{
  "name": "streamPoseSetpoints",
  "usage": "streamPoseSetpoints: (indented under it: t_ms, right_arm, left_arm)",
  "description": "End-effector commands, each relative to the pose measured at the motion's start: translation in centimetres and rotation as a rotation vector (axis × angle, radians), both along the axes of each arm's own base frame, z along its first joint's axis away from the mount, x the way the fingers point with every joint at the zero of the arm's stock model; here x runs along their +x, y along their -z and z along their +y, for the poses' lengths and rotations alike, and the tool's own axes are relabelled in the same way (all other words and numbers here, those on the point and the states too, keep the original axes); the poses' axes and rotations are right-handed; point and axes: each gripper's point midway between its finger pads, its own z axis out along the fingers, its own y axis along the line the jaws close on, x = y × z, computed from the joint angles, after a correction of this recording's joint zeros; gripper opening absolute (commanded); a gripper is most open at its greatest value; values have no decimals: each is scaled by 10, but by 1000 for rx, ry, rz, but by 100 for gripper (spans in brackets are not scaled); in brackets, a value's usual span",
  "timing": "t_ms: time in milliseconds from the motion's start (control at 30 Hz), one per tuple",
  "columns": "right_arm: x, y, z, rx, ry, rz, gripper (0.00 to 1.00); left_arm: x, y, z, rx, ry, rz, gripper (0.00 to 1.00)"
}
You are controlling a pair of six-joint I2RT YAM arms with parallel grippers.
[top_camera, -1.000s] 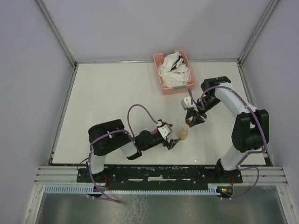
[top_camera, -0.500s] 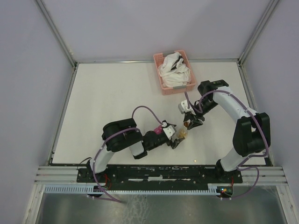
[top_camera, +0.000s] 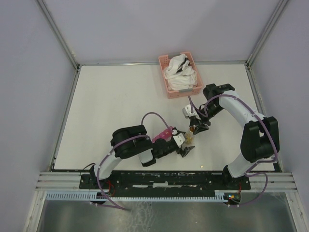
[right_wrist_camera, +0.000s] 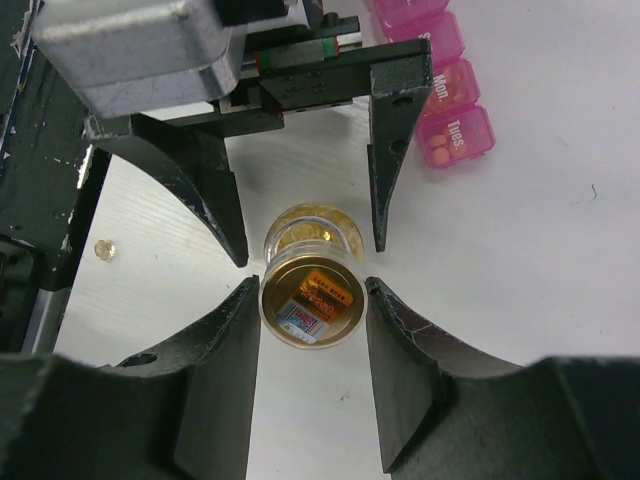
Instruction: Sort the pills into containers
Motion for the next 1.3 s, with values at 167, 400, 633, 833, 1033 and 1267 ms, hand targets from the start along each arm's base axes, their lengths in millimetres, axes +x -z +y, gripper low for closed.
streamPoseSetpoints:
  t_ms: [167,400,633,833,1033,1267]
  right_arm:
    - [-4,-12,1,13,4,-26,18]
    - [-5,-13,-1,8,3,-30,18]
    - [-8,-19,-5,-8,-17,-45,17]
    - [-27,-41,-4,49,-89,-67,18]
    - [-44,-59,5,115,-115,-62,19]
    - [-55,-83,8,149,-145,-57,19]
  left_arm:
    - [21,-46,-7,-192,-113,-91,83]
    - [21,-51,-10,-214,-113,-78,60]
    - [7,-64,-2,-217,-55,-80,30]
    - [-27,-71,8,-147,111,-38,28]
    - [-60,-69,3,-73,343,144,22]
    - [-69,-73,2,-25,425,227,21]
